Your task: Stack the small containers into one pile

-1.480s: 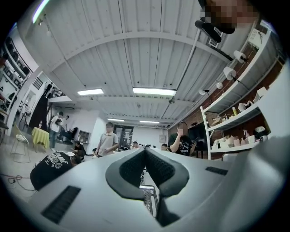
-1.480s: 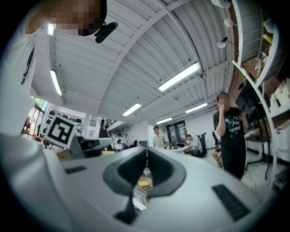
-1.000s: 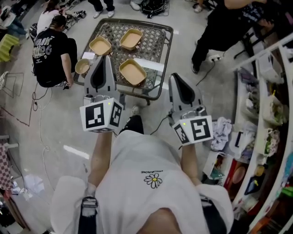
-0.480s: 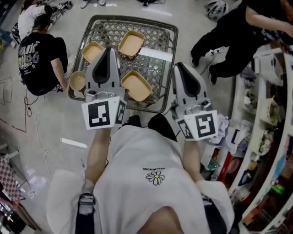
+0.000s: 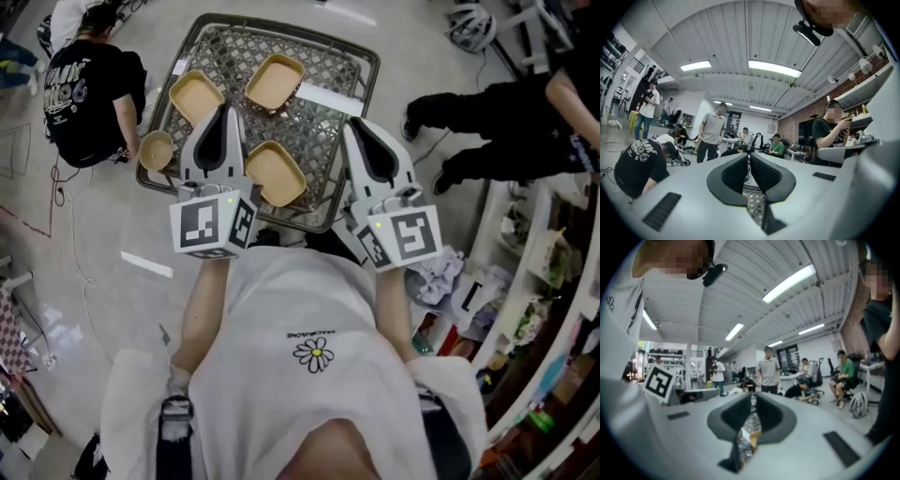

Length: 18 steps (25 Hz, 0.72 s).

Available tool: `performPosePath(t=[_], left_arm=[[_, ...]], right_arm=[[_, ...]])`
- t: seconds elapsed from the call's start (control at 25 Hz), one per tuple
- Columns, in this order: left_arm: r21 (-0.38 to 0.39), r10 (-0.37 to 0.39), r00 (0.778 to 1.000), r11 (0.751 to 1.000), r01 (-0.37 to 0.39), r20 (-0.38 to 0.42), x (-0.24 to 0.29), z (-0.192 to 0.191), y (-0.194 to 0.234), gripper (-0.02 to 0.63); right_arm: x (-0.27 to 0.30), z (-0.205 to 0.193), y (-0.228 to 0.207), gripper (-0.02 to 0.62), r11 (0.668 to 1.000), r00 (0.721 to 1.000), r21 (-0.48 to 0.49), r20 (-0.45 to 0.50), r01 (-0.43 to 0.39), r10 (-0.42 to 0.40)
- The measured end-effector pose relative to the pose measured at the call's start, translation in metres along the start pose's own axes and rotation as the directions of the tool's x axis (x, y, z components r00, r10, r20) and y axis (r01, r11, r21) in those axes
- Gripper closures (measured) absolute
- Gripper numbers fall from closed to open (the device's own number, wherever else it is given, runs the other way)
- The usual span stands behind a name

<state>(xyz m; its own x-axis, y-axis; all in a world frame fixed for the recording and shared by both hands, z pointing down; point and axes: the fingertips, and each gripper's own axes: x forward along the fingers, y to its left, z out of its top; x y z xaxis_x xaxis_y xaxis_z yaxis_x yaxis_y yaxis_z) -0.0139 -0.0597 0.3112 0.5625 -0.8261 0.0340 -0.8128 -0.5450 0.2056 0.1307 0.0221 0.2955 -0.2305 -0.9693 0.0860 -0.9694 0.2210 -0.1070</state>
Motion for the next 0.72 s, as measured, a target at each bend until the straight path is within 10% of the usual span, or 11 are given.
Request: performPosePath(t=[0.16, 0.4, 0.72], left_arm=[[-0.058, 0.061, 0.998, 0.996, -0.062, -0.027, -0.011, -0.014, 0.004, 0.574], [-0.083, 0.052, 0.998, 0.995, -0.055, -0.036, -0.013, -0.029, 0.009, 0.402], [-0.127, 0.135, 0.946, 0.976, -0.179, -0.295, -0.030, -0.141, 0.023, 0.394]], right_arm=[[0.006, -0.002, -0.002, 0.557, 0.997, 0.997, 0.022, -0.004, -0.071, 0.071], [0.030, -0.017, 0.008, 0.442, 0.980, 0.980, 0.075, -0.064, -0.183, 0.188], [0.054, -0.098, 0.016, 0.441, 0.968, 0.929, 0.092, -0.274, -0.232, 0.249]])
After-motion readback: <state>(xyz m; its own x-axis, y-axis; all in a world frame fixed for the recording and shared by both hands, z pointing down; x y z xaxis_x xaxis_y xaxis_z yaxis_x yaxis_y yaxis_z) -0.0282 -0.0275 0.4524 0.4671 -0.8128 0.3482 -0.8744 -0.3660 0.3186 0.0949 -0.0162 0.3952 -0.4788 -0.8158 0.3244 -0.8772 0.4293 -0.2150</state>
